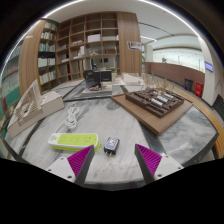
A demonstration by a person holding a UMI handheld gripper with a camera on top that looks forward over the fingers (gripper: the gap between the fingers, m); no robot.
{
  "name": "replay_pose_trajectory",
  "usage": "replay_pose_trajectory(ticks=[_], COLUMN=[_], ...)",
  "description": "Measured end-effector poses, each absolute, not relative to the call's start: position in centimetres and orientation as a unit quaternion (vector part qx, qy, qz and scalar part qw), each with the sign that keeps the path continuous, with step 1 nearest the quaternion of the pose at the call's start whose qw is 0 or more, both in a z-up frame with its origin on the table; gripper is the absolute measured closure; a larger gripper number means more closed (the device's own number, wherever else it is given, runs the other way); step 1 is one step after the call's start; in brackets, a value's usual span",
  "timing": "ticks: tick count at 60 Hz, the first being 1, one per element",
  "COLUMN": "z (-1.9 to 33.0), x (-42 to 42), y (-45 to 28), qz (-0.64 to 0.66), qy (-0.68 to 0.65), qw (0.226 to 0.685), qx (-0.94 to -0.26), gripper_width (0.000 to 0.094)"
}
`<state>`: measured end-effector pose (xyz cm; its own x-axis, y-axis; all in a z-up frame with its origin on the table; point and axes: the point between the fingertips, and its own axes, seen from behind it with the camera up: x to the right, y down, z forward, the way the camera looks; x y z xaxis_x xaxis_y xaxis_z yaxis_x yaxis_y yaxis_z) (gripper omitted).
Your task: Unplug charger
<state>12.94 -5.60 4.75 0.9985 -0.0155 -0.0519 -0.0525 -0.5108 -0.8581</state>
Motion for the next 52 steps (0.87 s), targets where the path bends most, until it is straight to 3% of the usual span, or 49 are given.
replay_pose_trajectory(ticks=[14, 36, 52], z=[9.3, 11.5, 10.4], x=[9.2, 6.2, 6.1], y=[-13.4, -17.8, -18.7], qz=[0.062, 0.080, 0.130], qy=[0.021, -0.066, -0.067], qw=[0.536, 0.550, 0.535], qx=[-0.842, -0.829, -0.832], gripper_width=[0.0098, 0.0097, 0.0098])
